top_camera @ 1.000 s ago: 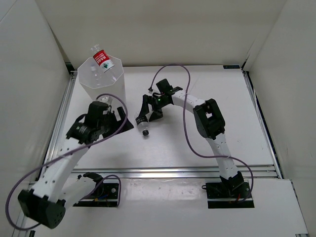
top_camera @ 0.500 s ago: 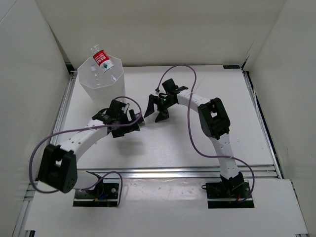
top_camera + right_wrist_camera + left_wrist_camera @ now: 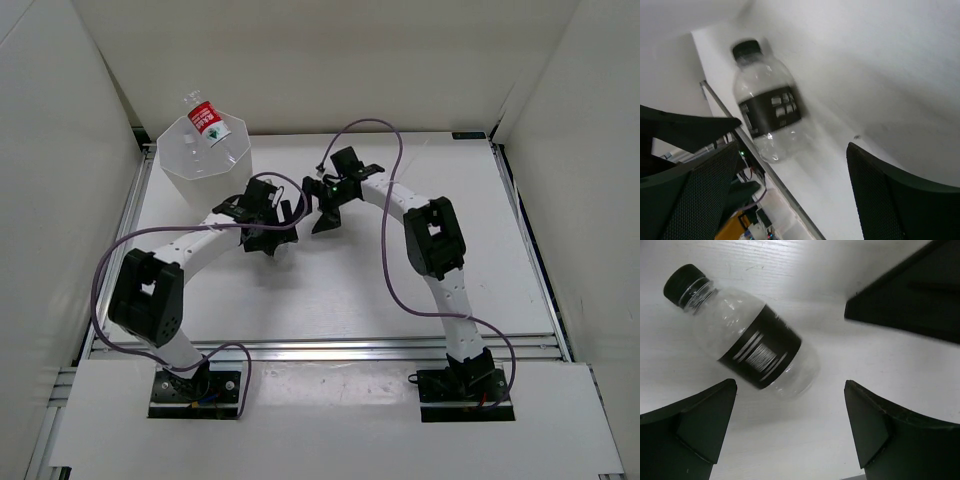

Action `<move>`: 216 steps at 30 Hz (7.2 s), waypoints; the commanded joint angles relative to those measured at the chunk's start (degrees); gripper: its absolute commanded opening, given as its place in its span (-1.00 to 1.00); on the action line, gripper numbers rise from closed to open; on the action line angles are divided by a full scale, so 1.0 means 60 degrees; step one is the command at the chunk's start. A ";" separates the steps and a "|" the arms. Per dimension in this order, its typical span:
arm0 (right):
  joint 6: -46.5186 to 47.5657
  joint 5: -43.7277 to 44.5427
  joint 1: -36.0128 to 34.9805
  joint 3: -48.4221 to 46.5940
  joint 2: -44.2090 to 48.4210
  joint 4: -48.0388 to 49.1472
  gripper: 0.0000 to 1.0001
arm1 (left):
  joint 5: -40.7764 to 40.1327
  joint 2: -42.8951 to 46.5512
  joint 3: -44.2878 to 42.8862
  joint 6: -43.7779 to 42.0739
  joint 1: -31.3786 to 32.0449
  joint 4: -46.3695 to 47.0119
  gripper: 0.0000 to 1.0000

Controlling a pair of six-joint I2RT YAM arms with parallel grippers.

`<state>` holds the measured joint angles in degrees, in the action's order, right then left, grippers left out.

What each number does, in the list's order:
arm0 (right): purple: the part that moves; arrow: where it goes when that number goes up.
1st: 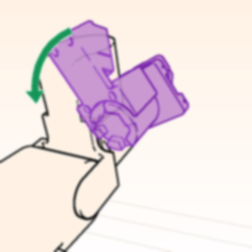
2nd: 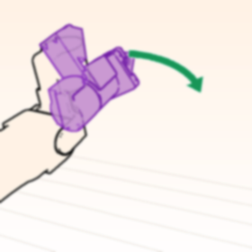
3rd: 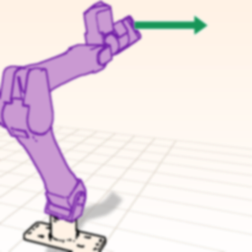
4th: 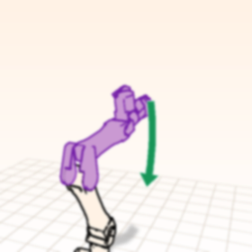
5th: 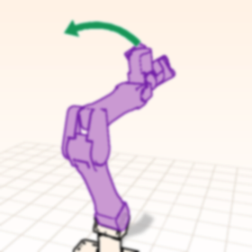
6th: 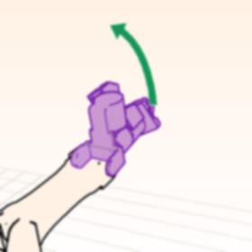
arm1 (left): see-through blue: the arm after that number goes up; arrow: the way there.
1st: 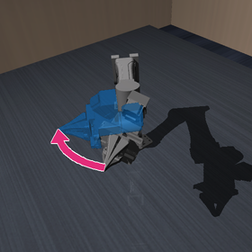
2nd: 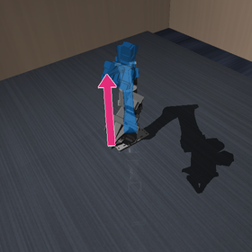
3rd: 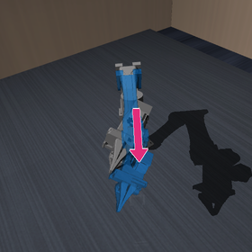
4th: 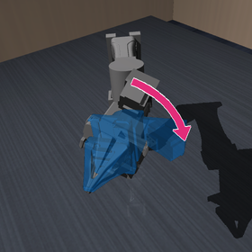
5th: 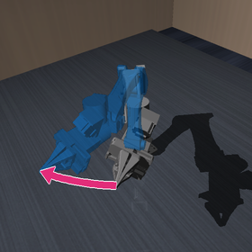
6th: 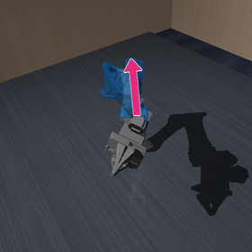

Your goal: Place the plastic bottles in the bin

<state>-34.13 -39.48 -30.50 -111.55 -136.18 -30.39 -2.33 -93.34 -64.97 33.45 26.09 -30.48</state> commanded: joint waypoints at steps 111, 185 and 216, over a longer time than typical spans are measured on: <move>-0.5268 0.1820 -0.1596 -0.2577 -0.2631 0.3304 1.00 | -0.1839 0.6914 -0.5006 0.2144 0.1424 -0.6917 1.00; 0.0533 0.5292 -0.1962 -0.5901 0.0242 0.8171 -0.29 | -0.2483 0.8673 -0.3351 0.3653 0.1424 -0.8323 1.00; -0.2251 0.2009 -0.0454 -0.4616 0.2304 0.2619 1.00 | -0.4711 1.0431 -0.0890 0.3610 0.1424 -0.6038 1.00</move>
<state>-44.66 -23.07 -31.07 -142.50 -123.83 -14.37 -29.93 -30.37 -70.59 57.39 34.68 -69.41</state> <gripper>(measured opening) 0.998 0.995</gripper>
